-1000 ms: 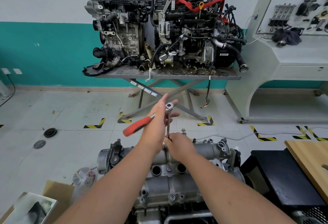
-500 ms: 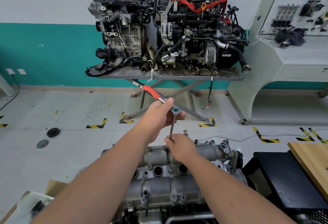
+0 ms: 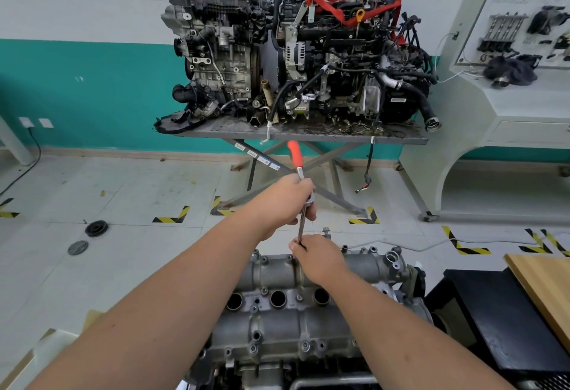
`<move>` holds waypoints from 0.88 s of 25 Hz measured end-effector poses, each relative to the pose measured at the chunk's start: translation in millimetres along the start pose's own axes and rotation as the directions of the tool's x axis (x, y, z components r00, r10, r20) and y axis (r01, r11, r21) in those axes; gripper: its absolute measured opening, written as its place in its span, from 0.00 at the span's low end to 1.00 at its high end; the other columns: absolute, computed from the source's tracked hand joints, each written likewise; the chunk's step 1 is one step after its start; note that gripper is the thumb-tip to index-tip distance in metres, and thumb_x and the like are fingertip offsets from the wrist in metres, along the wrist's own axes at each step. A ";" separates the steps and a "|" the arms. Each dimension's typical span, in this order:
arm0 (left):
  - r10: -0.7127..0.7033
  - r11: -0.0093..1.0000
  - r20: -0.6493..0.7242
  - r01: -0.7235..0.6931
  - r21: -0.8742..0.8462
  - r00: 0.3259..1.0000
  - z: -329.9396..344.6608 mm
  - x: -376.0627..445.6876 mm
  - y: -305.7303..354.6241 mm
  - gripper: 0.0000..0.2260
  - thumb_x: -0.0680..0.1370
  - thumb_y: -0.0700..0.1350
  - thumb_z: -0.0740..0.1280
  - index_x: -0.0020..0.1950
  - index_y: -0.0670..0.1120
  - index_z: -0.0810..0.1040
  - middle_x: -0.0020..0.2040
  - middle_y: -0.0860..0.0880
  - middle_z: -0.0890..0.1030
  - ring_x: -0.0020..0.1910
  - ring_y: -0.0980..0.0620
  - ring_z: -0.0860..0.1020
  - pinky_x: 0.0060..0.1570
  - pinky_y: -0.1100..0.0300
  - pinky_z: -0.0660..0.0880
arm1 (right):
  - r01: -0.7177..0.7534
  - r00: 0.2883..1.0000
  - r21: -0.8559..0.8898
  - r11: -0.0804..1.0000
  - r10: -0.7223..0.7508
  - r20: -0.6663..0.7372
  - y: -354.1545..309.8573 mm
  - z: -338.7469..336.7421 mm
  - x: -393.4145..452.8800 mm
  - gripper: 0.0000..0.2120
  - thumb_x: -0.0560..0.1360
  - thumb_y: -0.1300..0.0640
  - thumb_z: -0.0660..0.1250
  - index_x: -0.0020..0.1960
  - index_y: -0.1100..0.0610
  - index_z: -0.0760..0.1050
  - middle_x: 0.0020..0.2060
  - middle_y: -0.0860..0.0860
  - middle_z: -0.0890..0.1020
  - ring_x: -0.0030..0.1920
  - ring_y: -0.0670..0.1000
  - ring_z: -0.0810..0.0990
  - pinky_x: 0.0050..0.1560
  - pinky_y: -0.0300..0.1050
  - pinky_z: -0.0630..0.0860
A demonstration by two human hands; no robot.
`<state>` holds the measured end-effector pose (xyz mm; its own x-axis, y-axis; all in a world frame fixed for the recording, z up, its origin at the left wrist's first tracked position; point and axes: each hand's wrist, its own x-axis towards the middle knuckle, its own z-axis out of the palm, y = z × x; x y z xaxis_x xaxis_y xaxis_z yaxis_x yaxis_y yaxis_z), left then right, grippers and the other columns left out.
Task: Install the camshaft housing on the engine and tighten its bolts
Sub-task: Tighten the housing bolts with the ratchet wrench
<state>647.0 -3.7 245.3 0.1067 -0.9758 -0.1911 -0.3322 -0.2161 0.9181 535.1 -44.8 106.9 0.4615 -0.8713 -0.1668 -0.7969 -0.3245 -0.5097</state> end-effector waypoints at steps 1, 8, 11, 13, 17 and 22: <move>0.023 0.995 -0.013 -0.022 0.098 1.000 1.6 -0.3 4.7 0.12 0.82 0.49 0.53 0.54 0.46 0.74 0.36 0.51 0.83 0.45 0.49 0.81 0.46 0.51 0.74 | -0.001 1.000 0.004 1.000 0.001 -0.002 -0.9 -0.9 0.0 0.18 0.82 0.44 0.57 0.35 0.49 0.68 0.38 0.50 0.78 0.46 0.57 0.78 0.44 0.48 0.72; 0.258 0.678 0.073 -0.234 0.697 0.963 6.0 -2.4 15.4 0.14 0.83 0.51 0.58 0.40 0.47 0.68 0.38 0.48 0.75 0.35 0.49 0.71 0.34 0.55 0.66 | 0.003 1.000 -0.008 1.000 -0.003 -0.007 -0.1 -2.3 -0.6 0.19 0.82 0.45 0.58 0.34 0.50 0.68 0.35 0.49 0.76 0.44 0.55 0.76 0.42 0.48 0.68; 0.394 0.432 0.110 -0.289 0.854 0.913 7.6 -4.3 5.4 0.13 0.83 0.57 0.59 0.44 0.51 0.67 0.44 0.52 0.69 0.41 0.50 0.70 0.40 0.54 0.65 | -0.005 0.999 -0.014 1.000 0.005 -0.045 0.5 -1.6 1.1 0.19 0.81 0.47 0.58 0.32 0.49 0.65 0.31 0.45 0.71 0.41 0.55 0.73 0.40 0.48 0.65; 0.495 0.336 0.114 -0.310 0.889 0.862 11.9 -3.6 -6.0 0.13 0.81 0.59 0.62 0.45 0.51 0.74 0.49 0.50 0.72 0.47 0.49 0.71 0.44 0.55 0.64 | 0.045 0.996 -0.094 0.995 -0.052 -0.072 4.9 2.6 2.0 0.13 0.82 0.52 0.57 0.40 0.49 0.72 0.37 0.47 0.76 0.43 0.54 0.77 0.41 0.48 0.67; 0.712 0.431 0.012 -0.450 0.782 0.702 21.3 -6.4 -32.6 0.22 0.76 0.63 0.64 0.45 0.43 0.80 0.52 0.46 0.77 0.49 0.45 0.75 0.43 0.53 0.69 | 0.049 0.999 0.208 0.977 -0.050 -0.002 2.6 5.6 1.3 0.17 0.84 0.59 0.53 0.67 0.67 0.72 0.59 0.60 0.80 0.43 0.29 0.78 0.43 0.25 0.71; 0.487 0.873 -0.316 -0.468 0.139 0.814 37.1 -14.0 -56.4 0.26 0.79 0.62 0.54 0.73 0.52 0.70 0.64 0.54 0.78 0.58 0.55 0.78 0.57 0.58 0.74 | 0.008 0.999 -0.053 0.999 -0.009 -0.030 -2.8 -1.5 -1.6 0.13 0.80 0.53 0.55 0.39 0.51 0.71 0.43 0.53 0.82 0.46 0.58 0.79 0.42 0.47 0.68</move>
<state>629.5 20.8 183.4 0.2210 -0.8889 0.4012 -0.4698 0.2634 0.8425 536.0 -43.0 109.9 0.4566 -0.8791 -0.1364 -0.8128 -0.3499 -0.4658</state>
